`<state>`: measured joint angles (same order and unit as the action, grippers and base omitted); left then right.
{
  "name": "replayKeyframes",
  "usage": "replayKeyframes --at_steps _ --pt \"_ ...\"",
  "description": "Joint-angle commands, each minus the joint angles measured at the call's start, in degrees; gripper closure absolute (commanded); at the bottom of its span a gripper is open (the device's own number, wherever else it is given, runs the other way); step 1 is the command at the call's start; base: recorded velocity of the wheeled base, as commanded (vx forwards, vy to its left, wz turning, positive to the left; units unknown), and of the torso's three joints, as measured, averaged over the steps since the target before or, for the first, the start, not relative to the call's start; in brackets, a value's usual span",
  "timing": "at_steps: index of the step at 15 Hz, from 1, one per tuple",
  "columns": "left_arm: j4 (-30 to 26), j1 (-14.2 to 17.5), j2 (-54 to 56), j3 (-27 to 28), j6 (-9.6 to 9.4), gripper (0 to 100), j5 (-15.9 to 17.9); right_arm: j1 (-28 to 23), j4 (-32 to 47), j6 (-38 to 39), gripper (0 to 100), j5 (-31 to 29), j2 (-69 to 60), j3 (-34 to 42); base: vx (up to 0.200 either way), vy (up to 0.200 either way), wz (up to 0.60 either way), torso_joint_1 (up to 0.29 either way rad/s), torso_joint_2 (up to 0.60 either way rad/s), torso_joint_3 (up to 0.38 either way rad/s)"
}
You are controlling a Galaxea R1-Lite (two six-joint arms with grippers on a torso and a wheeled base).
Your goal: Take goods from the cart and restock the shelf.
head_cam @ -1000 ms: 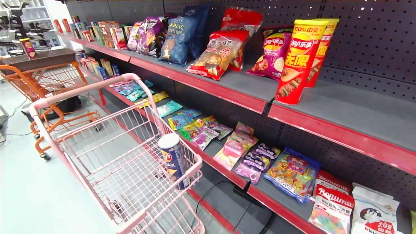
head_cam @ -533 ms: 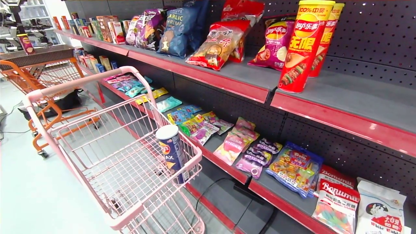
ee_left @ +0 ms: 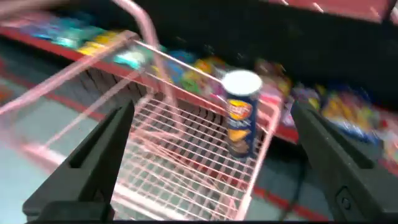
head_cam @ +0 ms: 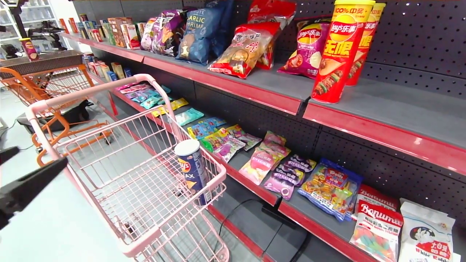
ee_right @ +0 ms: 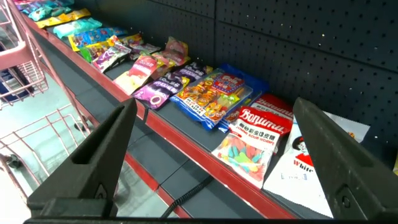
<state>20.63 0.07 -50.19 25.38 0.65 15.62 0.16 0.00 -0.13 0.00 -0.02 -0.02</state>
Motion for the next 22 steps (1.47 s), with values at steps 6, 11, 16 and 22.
replayKeyframes --at_steps 6,11,16,22 --pt "10.3 0.6 -35.5 2.3 -8.56 0 14.0 0.0 0.0 -0.2 0 0.1 0.0 -0.1 0.0 0.0 0.0 0.0 0.0 0.0" --pt "17.0 -2.0 -48.6 5.6 -11.9 0 15.4 0.0 0.0 -0.3 0 0.1 0.0 0.0 0.0 0.0 0.0 0.0 0.0 0.0" --pt "22.0 -6.8 -58.4 14.2 -14.88 0 18.4 0.0 0.0 -0.4 0 0.1 0.0 0.0 0.0 0.0 0.0 0.0 0.0 0.0" --pt "22.3 -9.8 -64.4 19.1 -14.27 0 17.8 0.0 0.0 -0.4 0 0.1 0.0 0.0 0.0 0.0 0.0 0.0 0.0 0.0"
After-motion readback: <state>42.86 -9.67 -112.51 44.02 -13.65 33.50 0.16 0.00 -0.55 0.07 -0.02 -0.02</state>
